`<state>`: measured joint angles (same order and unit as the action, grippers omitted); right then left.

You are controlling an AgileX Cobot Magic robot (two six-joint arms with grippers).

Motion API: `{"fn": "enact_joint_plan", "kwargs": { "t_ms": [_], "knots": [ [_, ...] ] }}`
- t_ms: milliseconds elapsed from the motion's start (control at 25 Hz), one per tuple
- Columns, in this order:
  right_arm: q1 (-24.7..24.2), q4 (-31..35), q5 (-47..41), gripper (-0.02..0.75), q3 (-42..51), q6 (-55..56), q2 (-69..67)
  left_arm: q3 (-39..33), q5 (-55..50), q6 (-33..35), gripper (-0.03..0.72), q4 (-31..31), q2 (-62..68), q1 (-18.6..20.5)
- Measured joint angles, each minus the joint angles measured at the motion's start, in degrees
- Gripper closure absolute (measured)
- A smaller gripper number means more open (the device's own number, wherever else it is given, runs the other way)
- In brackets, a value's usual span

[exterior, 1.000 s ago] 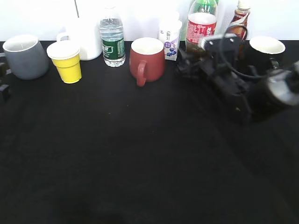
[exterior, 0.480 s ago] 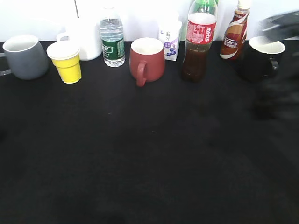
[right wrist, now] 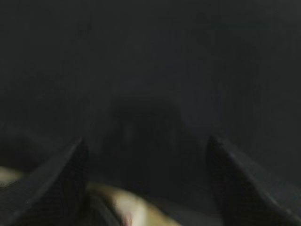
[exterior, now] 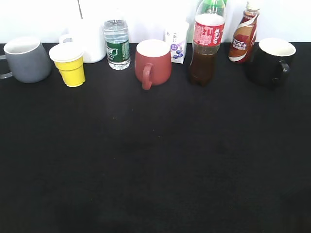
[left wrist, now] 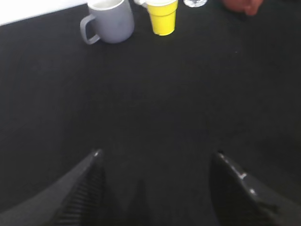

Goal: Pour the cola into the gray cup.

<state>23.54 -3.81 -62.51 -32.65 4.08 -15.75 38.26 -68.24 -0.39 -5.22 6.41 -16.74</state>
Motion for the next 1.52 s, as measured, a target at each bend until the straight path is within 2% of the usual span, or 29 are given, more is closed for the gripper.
{"fn": "enact_joint_plan", "kwargs": {
  "t_ms": [80,200,480,640,680,720,800,840,880,1080,1520],
  "knots": [
    [0.0,0.0,1.8,0.153,3.5,0.0,6.2,-4.7,2.8,-0.2,0.163,0.1,0.0,0.0],
    [0.0,0.9,2.6,0.153,3.7,0.0,7.6,-8.5,6.8,-0.2,0.163,1.5,0.0,0.0],
    [0.0,1.3,2.8,0.154,3.7,0.0,7.6,-8.7,7.2,-0.4,0.168,2.1,0.0,0.0],
    [-0.1,1.3,2.8,0.154,3.7,0.0,7.8,-8.7,7.4,-0.4,0.221,2.1,-0.3,0.5],
    [-1.6,1.4,2.8,0.154,3.7,0.0,8.0,-8.7,7.4,-0.4,0.235,2.1,-0.5,2.5],
    [-5.4,1.5,2.8,0.153,3.7,0.0,8.6,-8.7,7.4,-0.4,0.250,2.1,-0.7,5.4],
    [-16.0,1.5,2.8,0.153,3.7,0.0,11.0,-8.7,7.4,-0.4,0.291,2.1,-3.7,11.5],
    [-20.2,1.5,2.8,0.153,3.7,0.0,12.9,-8.7,7.4,-0.4,0.319,2.1,-5.9,13.7],
    [-22.2,1.5,2.8,0.153,3.7,0.0,14.8,-8.7,7.5,-0.4,0.343,2.1,-6.7,14.7],
    [-23.0,1.5,2.8,0.154,3.7,0.0,16.2,-8.7,7.5,-0.4,0.440,2.2,-6.8,15.3],
    [-23.0,1.5,2.8,0.154,3.7,-0.1,16.2,-8.7,7.5,-0.4,0.454,2.3,-6.8,15.3]
  ]
}}
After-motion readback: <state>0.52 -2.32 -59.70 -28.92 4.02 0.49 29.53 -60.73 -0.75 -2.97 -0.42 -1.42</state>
